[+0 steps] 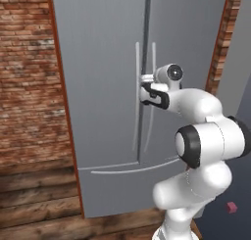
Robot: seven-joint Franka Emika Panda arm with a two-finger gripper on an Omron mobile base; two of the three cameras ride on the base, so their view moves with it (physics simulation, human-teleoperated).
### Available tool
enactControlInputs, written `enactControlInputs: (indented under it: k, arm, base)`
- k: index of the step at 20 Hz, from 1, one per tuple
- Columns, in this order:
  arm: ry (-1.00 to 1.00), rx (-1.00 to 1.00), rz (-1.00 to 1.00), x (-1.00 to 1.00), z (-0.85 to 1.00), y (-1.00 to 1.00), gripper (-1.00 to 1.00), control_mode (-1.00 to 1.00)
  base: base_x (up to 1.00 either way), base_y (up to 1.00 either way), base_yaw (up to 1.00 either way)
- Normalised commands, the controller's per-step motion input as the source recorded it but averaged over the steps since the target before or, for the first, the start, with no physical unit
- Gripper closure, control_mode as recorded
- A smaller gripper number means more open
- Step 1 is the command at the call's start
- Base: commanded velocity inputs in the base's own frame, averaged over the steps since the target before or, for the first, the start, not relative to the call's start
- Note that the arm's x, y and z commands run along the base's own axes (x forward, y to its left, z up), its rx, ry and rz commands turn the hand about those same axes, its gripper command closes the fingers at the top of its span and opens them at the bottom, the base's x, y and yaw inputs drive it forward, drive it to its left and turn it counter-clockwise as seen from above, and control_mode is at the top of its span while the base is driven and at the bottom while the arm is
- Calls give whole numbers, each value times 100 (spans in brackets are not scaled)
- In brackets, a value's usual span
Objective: There is a bowl on the dining counter. Grab a lemon wedge from the fridge and place it in the bowl. Then get the liquor bottle and glass cup from the cabinet and place them next to the bowl.
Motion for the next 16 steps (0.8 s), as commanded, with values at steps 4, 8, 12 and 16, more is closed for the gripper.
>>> enactControlInputs:
  k: [4, 8, 12, 16]
  arm:
    - [-14, 0, -4, -91, 5, -68, 100, -100]
    - [-16, 0, -4, -100, 12, -85, 100, -100]
    - [-16, 1, -4, -100, 21, -97, 100, -100]
    - [-12, 3, -6, -100, 27, -100, 100, -100]
  base:
    - [0, 0, 0]
    - [0, 0, 0]
    - [0, 0, 0]
    - [0, 0, 0]
